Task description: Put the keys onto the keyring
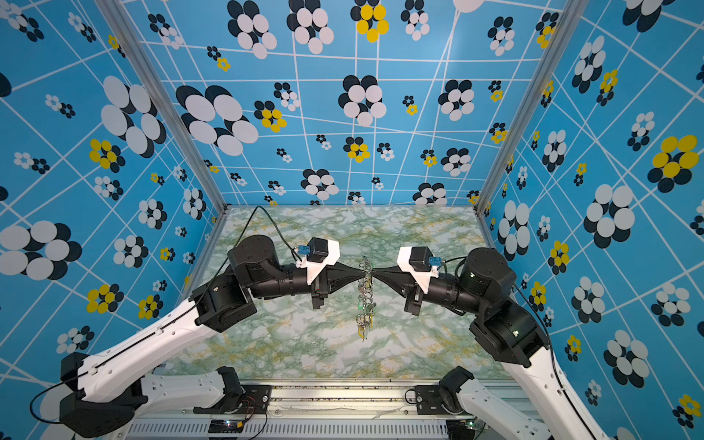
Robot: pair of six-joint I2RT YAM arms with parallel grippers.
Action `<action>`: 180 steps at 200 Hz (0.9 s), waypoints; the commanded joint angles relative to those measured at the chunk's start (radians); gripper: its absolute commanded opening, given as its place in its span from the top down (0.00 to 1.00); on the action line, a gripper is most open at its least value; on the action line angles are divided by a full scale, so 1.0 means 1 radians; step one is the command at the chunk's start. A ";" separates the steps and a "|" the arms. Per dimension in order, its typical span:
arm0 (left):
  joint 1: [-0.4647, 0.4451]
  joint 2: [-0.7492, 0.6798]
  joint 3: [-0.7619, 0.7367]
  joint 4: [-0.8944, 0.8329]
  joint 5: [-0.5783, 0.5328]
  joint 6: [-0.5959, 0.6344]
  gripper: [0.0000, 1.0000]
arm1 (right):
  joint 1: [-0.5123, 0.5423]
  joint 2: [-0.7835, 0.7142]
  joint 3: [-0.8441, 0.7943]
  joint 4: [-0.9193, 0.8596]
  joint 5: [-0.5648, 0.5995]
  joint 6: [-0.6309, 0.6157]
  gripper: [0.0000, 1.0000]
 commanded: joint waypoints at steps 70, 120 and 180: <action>-0.012 0.032 0.065 -0.049 0.027 -0.007 1.00 | 0.006 0.002 0.038 0.028 -0.055 0.022 1.00; -0.008 0.049 0.089 -0.097 0.052 -0.012 1.00 | 0.006 0.001 0.040 0.022 -0.052 0.020 1.00; 0.002 0.060 0.112 -0.130 0.064 -0.015 1.00 | 0.006 0.002 0.040 0.013 -0.050 0.011 1.00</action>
